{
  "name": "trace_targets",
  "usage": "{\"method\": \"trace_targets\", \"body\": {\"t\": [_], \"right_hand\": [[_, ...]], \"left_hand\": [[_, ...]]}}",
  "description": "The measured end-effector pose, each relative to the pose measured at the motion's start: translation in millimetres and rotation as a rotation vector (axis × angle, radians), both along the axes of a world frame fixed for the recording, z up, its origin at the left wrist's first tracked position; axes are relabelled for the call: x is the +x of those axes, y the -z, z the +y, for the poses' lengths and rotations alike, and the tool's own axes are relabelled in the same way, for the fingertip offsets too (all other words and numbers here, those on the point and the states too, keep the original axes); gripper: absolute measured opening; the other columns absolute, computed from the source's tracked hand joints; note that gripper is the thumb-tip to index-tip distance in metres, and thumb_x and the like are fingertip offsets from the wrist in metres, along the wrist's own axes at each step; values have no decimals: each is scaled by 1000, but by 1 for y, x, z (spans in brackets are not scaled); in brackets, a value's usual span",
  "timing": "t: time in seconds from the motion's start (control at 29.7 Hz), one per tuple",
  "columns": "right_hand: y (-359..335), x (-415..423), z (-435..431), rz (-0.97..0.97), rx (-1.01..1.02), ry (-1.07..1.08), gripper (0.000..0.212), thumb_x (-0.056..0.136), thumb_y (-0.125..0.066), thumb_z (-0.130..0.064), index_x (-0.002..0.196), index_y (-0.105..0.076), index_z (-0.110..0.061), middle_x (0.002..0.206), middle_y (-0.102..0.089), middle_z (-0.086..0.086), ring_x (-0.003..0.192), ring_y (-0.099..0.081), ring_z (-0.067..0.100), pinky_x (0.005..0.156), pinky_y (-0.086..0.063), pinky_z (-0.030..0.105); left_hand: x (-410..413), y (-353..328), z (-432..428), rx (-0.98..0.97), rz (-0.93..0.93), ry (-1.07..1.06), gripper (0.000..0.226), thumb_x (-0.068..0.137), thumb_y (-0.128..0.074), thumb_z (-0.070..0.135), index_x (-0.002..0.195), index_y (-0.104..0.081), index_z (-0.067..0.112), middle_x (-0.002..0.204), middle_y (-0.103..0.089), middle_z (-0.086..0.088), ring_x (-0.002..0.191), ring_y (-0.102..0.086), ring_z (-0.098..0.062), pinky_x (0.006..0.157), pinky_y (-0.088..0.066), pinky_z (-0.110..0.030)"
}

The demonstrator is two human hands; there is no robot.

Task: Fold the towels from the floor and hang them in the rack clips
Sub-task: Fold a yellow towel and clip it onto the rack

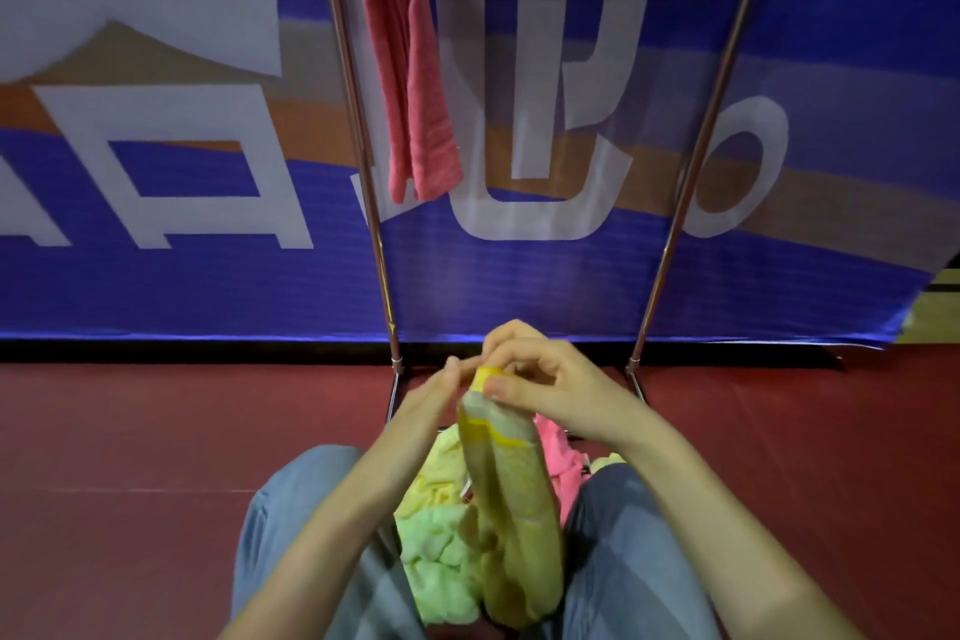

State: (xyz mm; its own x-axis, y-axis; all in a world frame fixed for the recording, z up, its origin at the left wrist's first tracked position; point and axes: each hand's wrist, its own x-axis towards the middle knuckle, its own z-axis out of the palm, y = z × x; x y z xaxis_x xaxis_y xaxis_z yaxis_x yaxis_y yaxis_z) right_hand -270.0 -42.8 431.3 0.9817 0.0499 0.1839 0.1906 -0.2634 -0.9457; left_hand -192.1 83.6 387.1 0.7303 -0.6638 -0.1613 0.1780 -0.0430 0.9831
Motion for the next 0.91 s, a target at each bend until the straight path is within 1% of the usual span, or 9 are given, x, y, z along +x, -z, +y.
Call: {"method": "trace_targets", "body": {"t": [0.07,0.2,0.34,0.4,0.47,0.57,0.67,0.74,0.91], "right_hand": [[-4,-3,2,15,4,-58,11,76,-58,-17,69,-60,-26,78,-51,-13,60,-48,-7,63,-37,6],[-13,-10,-2,5,46,-80,17,77,-57,-13,68,-61,-27,65,-59,-19,61,-51,-7,62,-37,6],[-20,-15,-4,57,69,-134,17,77,-59,-12,73,-67,-26,66,-66,-17,70,-60,-4,67,-44,10],[-20,-17,-7,92,69,-127,18,76,-60,-15,72,-71,-29,70,-70,-15,83,-64,5,73,-49,15],[-20,-19,-10,120,60,-117,16,76,-60,-16,76,-71,-27,71,-71,-13,80,-65,4,71,-49,15],[-18,-19,-14,164,63,-112,14,76,-59,-16,82,-70,-22,74,-72,-10,75,-64,2,69,-48,15],[-16,-21,-21,172,68,-87,14,76,-59,-17,82,-70,-22,73,-72,-9,73,-64,1,66,-49,14],[-16,-21,-27,165,64,-42,14,75,-59,-17,82,-70,-19,71,-72,-9,71,-64,1,64,-48,14],[-19,-22,-43,128,45,62,13,73,-60,-19,75,-72,-21,68,-71,-6,68,-64,2,62,-49,13]], "left_hand": [[-3,2,1,21,-9,45,46,71,-49,64,88,-75,30,96,-74,5,101,-65,-9,89,-45,-25],[-14,4,16,-77,-6,217,45,95,-33,37,108,-67,11,115,-66,-10,112,-60,-18,78,-44,-29],[-16,-6,7,-90,77,140,47,85,-37,51,71,-76,30,81,-75,10,85,-68,-1,81,-51,-22],[-16,-5,5,-126,41,195,48,86,-36,49,74,-77,27,82,-75,7,85,-68,-3,76,-51,-18],[-18,-9,5,-123,0,249,49,86,-36,50,77,-76,22,85,-74,2,87,-67,-7,77,-50,-18],[-19,-13,9,-91,-16,221,51,77,-48,56,82,-59,7,84,-53,-14,85,-50,-21,77,-37,-31],[-15,-13,14,-116,-102,260,24,71,-55,43,54,-57,26,55,-50,11,54,-46,-3,56,-36,-15],[-11,-18,19,-107,-166,291,21,70,-57,37,51,-60,28,46,-47,14,43,-40,3,46,-33,-9],[7,-28,26,31,-234,351,18,64,-65,39,67,-68,22,58,-56,4,53,-48,-6,51,-36,-14]]}}
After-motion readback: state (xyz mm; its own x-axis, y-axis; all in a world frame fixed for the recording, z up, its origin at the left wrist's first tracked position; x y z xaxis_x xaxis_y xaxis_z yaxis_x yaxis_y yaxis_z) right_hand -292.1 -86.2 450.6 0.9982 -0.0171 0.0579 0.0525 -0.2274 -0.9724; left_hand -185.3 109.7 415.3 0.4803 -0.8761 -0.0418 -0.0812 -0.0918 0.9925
